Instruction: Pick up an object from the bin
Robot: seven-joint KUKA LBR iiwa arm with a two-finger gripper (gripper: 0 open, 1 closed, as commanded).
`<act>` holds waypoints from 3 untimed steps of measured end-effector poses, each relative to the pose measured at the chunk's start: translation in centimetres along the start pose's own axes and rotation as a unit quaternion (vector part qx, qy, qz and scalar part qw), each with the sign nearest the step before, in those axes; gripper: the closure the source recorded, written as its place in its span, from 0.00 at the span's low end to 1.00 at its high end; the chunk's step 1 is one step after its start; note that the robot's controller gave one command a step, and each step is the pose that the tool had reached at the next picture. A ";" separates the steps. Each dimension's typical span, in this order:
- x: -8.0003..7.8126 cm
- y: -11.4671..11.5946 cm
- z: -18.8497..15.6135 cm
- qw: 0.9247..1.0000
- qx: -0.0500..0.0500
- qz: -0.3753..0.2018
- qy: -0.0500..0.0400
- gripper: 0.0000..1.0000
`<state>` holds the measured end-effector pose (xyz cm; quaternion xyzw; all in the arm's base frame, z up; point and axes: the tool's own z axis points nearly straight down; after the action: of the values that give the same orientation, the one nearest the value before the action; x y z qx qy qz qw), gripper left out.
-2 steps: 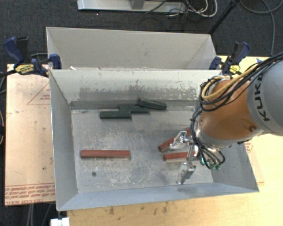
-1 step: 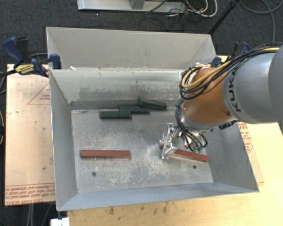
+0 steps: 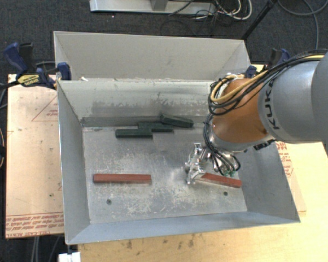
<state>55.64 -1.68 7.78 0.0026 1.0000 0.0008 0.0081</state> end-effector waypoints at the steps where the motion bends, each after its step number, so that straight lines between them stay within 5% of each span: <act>1: 1.1 -1.9 -16.5 1.000 0.001 0.010 0.004 1.00; 2: 1.3 -1.8 -16.3 1.000 0.001 0.010 0.007 1.00; 3: 0.7 -0.9 -11.7 0.999 0.001 0.044 0.004 1.00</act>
Offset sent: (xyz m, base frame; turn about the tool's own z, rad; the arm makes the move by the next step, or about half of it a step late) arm 0.0000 0.0000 0.0000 0.0000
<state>54.79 -2.56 19.47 0.0463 0.9989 0.0004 0.0036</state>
